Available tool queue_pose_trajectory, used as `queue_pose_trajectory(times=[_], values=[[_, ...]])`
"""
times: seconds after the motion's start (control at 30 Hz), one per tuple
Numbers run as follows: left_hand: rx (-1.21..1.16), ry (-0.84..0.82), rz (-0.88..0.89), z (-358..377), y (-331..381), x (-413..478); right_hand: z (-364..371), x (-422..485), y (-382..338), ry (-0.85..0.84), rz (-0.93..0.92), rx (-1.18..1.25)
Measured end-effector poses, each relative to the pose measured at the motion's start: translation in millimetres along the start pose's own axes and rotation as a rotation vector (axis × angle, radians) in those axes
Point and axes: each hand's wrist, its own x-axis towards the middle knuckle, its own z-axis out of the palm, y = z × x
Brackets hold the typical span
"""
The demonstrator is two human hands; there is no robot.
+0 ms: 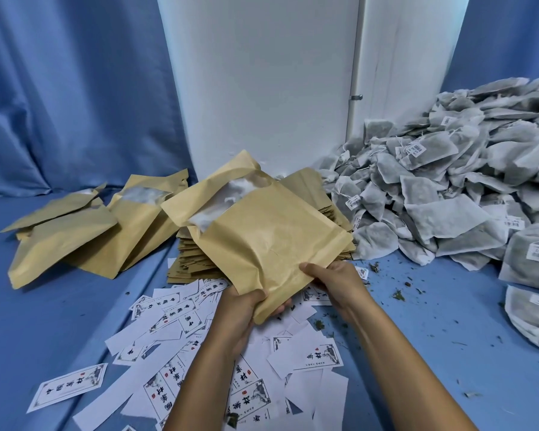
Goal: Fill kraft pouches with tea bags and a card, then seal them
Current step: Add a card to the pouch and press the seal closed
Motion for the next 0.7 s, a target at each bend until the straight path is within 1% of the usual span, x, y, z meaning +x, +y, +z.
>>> queue_pose_trajectory(times=[0.07,0.17,0.23,0.37,0.47,0.57,0.63,0.7], values=[[-0.026,0.001,-0.015,0,0,0,1,-3,0,-0.042,0.01,-0.068],[-0.008,0.029,0.0,1,-1,1,0,-2,0,0.002,-0.006,-0.09],[0.014,0.044,0.016,0,-2,2,-1,-4,-1,-0.007,-0.017,-0.094],[0.053,0.045,0.024,-4,-3,4,4,-9,-1,-0.163,0.016,-0.079],[0.096,0.023,-0.003,-4,-6,5,6,-9,1,-0.087,-0.013,-0.083],[0.155,0.017,-0.058,-6,-7,5,7,-8,3,-0.041,-0.025,-0.022],[0.225,0.051,-0.068,-8,-7,5,7,-7,4,-0.064,-0.011,0.017],[0.259,0.059,-0.076,-8,-6,5,11,-8,6,-0.121,0.019,0.007]])
